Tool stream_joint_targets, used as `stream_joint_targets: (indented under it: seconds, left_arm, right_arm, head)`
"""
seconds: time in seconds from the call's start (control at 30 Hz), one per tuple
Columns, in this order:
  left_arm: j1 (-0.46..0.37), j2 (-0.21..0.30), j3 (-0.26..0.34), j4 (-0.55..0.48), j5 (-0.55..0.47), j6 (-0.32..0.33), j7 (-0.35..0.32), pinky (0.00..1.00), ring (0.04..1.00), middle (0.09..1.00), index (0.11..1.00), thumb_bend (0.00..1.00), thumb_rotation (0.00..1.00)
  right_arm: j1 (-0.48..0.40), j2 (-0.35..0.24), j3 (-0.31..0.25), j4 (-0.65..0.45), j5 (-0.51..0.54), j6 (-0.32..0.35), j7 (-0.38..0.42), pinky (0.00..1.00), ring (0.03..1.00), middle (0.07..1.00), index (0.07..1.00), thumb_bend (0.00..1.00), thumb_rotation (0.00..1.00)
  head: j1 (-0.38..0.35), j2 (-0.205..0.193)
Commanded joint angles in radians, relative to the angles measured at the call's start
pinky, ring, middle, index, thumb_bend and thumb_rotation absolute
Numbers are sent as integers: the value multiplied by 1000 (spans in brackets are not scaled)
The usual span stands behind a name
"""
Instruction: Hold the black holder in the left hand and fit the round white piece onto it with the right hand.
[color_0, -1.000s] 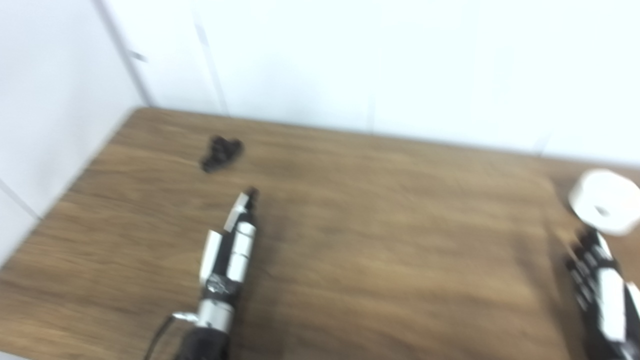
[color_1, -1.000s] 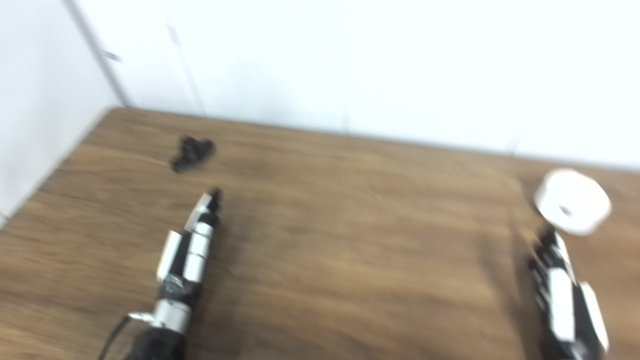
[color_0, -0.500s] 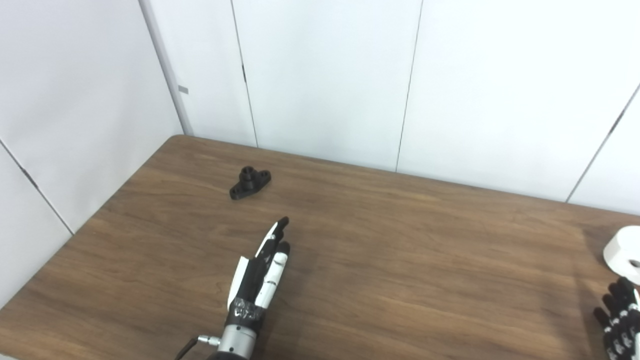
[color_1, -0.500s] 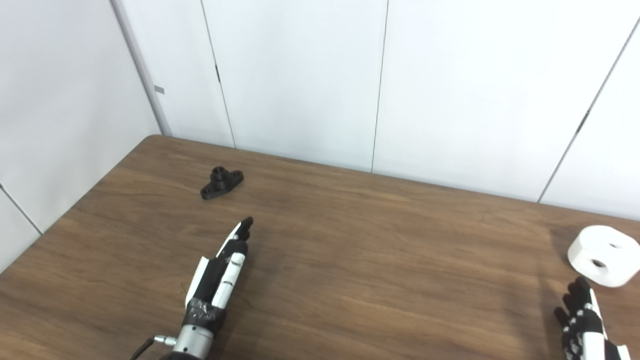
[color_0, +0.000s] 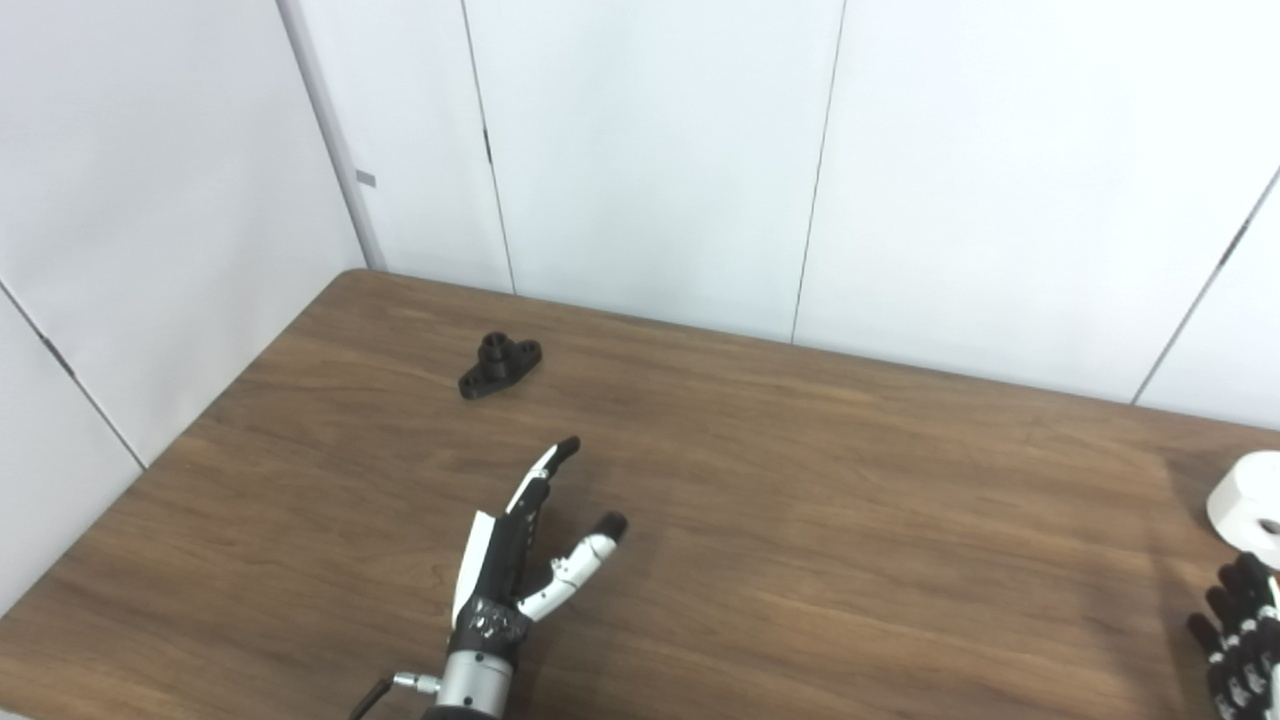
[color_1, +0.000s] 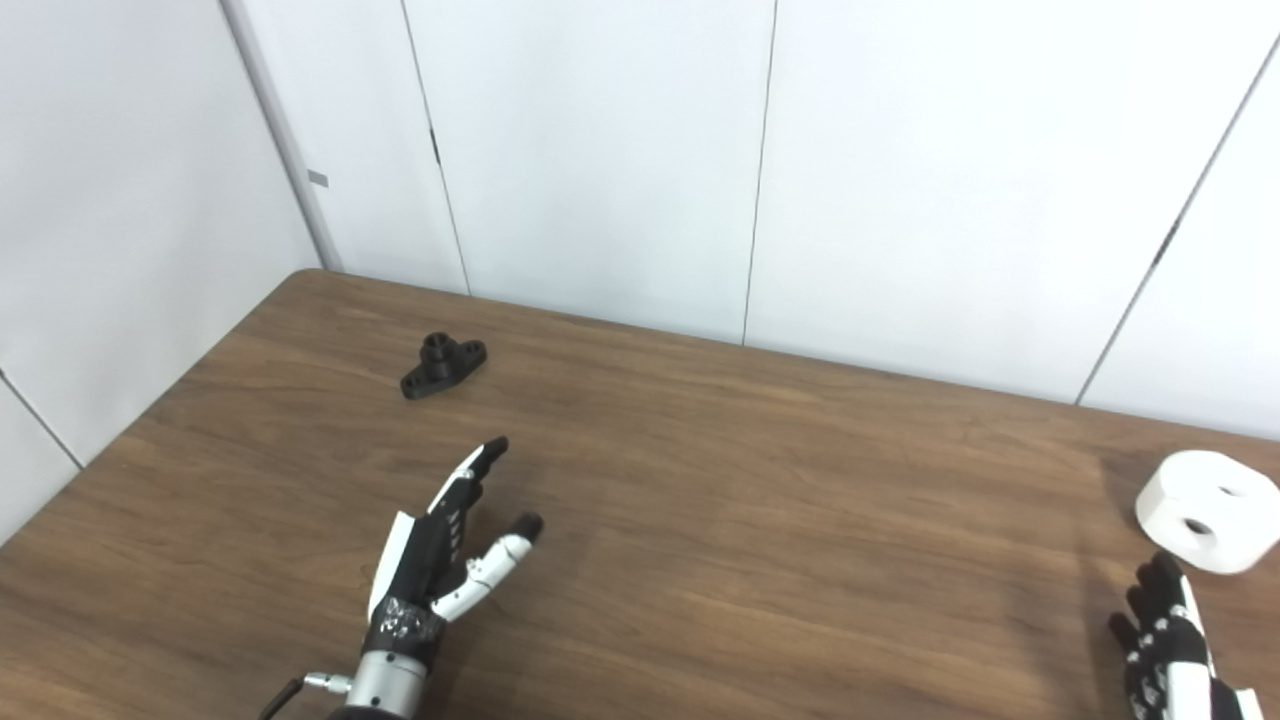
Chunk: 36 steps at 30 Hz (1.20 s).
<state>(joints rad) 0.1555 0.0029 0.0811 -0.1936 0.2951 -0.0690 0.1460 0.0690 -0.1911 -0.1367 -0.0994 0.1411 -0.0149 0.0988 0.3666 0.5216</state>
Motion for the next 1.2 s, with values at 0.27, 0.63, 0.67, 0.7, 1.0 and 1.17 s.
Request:
stream_joint_targets:
  seconds: [0.27, 0.63, 0.67, 0.7, 1.0, 1.17]
  left_arm:
    - [-103, 99, 45, -65, 209, 202, 16, 1000, 1000, 1000, 874, 978, 441]
    - [-219, 246, 107, 36, 251, 268, 41, 1000, 1000, 971, 846, 977, 419]
    - [-224, 255, 107, 40, 256, 274, 41, 1000, 1000, 970, 846, 972, 425]
    - [-235, 268, 109, 51, 263, 286, 41, 1000, 1000, 969, 845, 970, 429]
    - [-304, 328, 132, 133, 260, 331, 62, 1000, 1000, 957, 820, 946, 392]
    - [-346, 355, 129, 208, 272, 342, 86, 1000, 1000, 953, 809, 938, 382]
  right_arm:
    - [-16, -3, 1, -17, -12, 4, -7, 1000, 1000, 1000, 1000, 600, 1000]
    - [-6, -5, 3, -31, -9, 21, -1, 1000, 1000, 1000, 1000, 578, 1000]
    - [-5, -5, 3, -33, -7, 21, 0, 1000, 1000, 1000, 1000, 573, 1000]
    - [-4, -4, 4, -36, -8, 22, 0, 1000, 1000, 1000, 1000, 571, 1000]
    - [3, 1, 7, -48, -12, 25, -4, 1000, 1000, 1000, 1000, 558, 1000]
    - [3, 5, 6, -50, -12, 30, -9, 1000, 1000, 1000, 1000, 549, 1000]
  head:
    - [0, 1]
    - [-5, 13]
    - [-5, 13]
    - [-6, 15]
    - [-5, 16]
    - [-5, 16]
